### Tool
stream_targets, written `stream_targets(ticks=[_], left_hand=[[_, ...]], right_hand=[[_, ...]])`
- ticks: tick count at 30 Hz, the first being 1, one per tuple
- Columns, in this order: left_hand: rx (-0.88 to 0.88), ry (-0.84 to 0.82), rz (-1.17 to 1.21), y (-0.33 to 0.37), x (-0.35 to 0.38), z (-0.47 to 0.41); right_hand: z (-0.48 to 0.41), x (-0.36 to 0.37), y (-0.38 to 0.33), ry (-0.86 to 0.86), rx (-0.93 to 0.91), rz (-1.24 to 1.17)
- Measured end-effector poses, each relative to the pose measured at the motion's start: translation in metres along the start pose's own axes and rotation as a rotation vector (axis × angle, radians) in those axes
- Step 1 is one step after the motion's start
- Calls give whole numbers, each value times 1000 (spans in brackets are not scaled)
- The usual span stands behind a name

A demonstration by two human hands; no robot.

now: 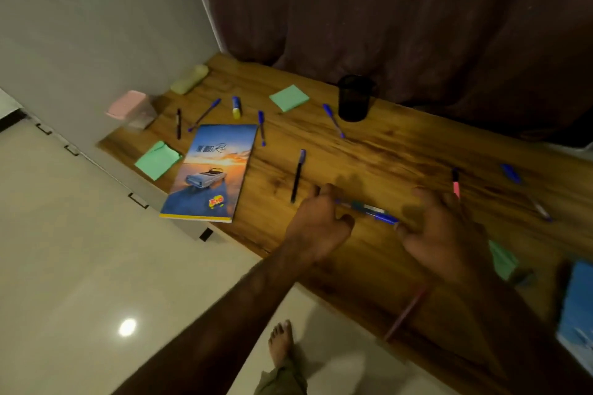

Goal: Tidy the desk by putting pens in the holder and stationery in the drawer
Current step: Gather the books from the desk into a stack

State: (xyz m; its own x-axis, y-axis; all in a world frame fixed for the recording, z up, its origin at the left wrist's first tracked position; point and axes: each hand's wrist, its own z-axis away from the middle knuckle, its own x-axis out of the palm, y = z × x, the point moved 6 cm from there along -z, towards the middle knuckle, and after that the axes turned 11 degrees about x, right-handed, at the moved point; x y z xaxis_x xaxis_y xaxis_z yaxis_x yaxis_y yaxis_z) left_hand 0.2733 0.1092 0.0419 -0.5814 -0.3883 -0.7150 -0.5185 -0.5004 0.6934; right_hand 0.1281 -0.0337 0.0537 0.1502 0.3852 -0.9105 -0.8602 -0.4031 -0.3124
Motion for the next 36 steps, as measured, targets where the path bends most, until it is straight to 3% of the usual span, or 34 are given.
stream_targets(ticks=[8,15,23,26,34,36], left_hand=[[-88,106,13,-97,-89,-19],[-197,133,21,-181,-143,-21],[-434,199,-251,-298,-187,9],[-542,179,-118,-333,-188,20],[-495,198,108,-337,-199,8],[-422,199,349,-333,-199,2]], right_hand=[[-12,47,-135,-43,-91,49],[-10,98,-232,-230,-178,-9],[-4,180,-299,-456,-138,-161],[-3,195,-305,-448,-123,-151],[-10,209,-311,-448,-51,-232],[-11,210,-308,-469,-18,-281]])
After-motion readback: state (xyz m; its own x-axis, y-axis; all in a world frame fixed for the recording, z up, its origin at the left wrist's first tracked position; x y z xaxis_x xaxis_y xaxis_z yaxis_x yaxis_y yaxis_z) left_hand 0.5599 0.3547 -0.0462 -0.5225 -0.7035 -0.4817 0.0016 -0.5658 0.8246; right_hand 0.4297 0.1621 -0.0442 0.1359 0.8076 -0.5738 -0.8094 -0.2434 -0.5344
